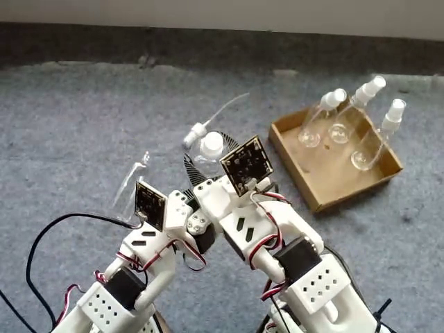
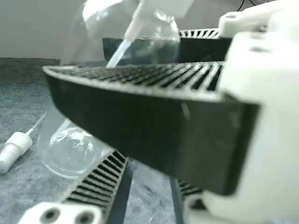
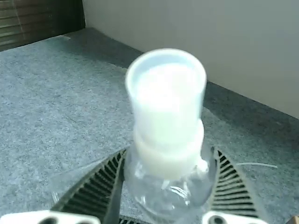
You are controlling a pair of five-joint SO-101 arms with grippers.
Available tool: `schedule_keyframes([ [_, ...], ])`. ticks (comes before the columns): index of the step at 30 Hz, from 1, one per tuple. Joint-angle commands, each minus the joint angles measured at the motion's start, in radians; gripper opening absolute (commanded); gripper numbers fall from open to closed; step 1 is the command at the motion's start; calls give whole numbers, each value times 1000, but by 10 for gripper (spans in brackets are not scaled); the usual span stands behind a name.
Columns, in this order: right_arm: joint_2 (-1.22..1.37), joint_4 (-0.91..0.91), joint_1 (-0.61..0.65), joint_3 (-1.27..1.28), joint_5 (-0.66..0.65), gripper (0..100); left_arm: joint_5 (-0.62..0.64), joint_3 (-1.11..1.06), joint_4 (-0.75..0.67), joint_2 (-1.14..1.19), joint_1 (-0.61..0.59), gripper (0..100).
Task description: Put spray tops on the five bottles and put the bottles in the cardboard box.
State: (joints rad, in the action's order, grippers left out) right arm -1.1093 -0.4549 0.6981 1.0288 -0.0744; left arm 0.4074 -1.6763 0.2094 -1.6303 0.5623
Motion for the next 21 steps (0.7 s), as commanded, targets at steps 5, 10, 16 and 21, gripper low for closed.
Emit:
schedule_keyframes([
  [5, -7, 22, -302, -22, 5, 157, -9, -21, -21, -15, -21, 73],
  [10, -8, 22, -507, -21, 3, 145, -9, -21, -20, -15, -22, 73],
  [16, -7, 22, -691, -7, 3, 146, -9, -21, -20, -15, -22, 73],
  [21, 1, 31, -740, 56, 2, 146, -9, -22, -20, -15, -22, 73],
])
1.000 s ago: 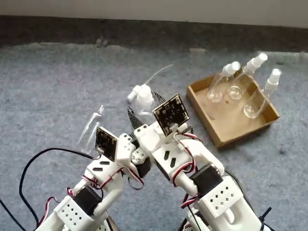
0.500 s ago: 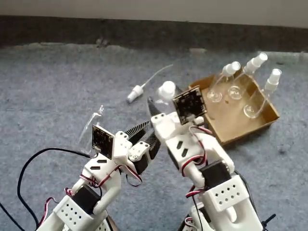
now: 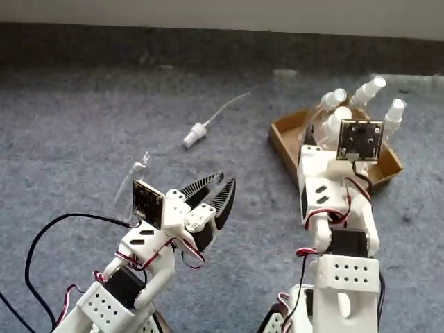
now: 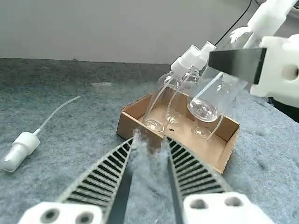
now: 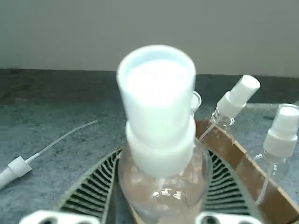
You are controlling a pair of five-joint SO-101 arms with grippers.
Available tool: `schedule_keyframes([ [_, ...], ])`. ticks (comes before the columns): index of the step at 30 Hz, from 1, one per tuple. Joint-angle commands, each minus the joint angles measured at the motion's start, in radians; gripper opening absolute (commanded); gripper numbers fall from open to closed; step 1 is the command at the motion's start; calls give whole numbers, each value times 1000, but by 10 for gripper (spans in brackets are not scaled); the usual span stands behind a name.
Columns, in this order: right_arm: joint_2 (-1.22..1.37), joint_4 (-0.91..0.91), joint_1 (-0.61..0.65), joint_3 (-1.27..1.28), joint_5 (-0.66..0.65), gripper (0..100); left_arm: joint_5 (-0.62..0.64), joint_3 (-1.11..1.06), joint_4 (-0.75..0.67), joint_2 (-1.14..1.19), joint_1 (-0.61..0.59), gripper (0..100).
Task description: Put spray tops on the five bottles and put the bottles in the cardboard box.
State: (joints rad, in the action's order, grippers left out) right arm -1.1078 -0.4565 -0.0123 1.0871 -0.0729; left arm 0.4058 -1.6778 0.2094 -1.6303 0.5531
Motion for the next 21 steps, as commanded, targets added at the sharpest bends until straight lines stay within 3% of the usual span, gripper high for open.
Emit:
schedule_keyframes([
  [1, 1, 48, -30, 7, 0, 146, -8, -21, -20, -15, -13, 73],
  [12, 4, 277, -4, 219, 6, 146, -8, -21, -20, -15, -13, 73],
  [21, 240, 326, 36, 87, 11, 146, -8, -21, -20, -15, -13, 73],
])
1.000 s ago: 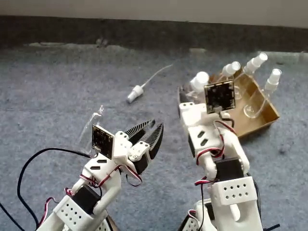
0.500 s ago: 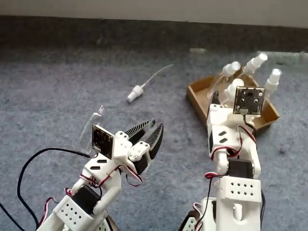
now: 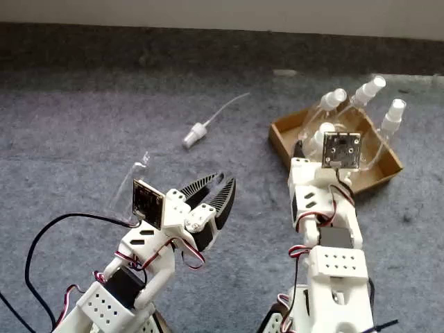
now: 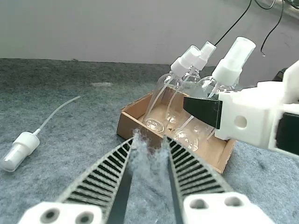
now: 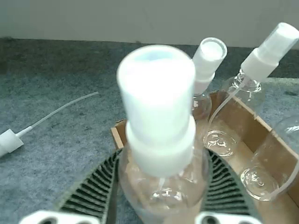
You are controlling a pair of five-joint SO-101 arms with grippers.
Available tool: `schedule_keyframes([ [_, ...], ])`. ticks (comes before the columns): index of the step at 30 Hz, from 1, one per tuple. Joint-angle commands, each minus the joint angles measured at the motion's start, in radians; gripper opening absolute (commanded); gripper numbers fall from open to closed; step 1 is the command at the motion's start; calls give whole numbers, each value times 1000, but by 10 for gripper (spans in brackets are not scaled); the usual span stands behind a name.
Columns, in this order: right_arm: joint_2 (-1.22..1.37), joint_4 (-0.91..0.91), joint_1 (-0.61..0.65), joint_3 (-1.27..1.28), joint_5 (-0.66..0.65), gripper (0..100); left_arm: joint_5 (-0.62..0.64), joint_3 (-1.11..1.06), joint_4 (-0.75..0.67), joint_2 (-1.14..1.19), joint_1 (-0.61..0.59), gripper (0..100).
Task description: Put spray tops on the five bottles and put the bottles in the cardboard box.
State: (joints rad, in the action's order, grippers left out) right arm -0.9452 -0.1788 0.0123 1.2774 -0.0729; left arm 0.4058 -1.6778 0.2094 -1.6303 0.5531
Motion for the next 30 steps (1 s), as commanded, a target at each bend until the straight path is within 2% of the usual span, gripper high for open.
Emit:
schedule_keyframes([
  [1, 104, 68, 12, -113, 11, 146, -8, -21, -20, -15, -13, 73],
  [6, 183, 199, 12, -122, 11, 146, -8, -24, -20, -15, -13, 73],
  [19, 426, 381, 5, -130, 11, 146, -8, -24, -20, -15, -15, 73],
  [30, 541, 401, -44, -183, 98, 146, -8, -24, -20, -15, -15, 73],
])
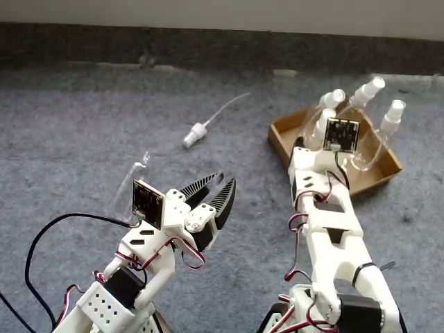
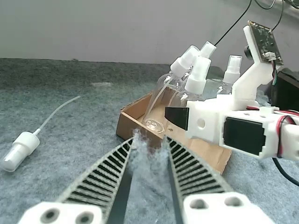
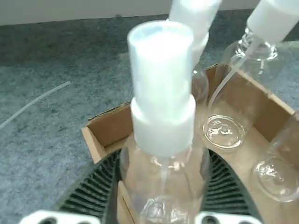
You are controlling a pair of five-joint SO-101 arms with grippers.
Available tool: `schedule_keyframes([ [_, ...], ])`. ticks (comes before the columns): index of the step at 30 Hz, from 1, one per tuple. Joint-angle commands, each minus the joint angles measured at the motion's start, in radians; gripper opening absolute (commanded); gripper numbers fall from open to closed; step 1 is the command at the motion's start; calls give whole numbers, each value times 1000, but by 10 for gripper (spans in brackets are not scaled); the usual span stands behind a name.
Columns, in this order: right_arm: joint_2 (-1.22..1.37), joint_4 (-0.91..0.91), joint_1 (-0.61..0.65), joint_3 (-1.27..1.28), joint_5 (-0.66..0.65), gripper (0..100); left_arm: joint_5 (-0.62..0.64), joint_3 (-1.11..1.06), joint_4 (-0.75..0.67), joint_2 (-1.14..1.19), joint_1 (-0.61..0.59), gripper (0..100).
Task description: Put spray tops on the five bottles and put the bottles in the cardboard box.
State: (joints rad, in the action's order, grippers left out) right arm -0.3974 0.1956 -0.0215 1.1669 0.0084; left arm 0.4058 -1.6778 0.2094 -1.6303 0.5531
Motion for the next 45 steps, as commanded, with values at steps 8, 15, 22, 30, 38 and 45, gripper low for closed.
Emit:
schedule_keyframes([
  [8, 1, 122, 4, -73, 78, 146, -8, -24, -20, -15, -15, 73],
  [15, 2, 143, 2, -73, 74, 146, -8, -24, -20, -13, -15, 73],
  [22, 122, 147, 1, -93, 74, 146, -8, -25, -20, -13, -15, 73],
  [30, 147, 147, -27, -105, 74, 146, -8, -25, -20, -13, -15, 73],
  [38, 145, 143, -18, -99, 74, 276, -8, -25, -20, -10, -15, 73],
  [45, 134, 137, -10, -99, 74, 278, -8, -25, -20, -7, -15, 73],
])
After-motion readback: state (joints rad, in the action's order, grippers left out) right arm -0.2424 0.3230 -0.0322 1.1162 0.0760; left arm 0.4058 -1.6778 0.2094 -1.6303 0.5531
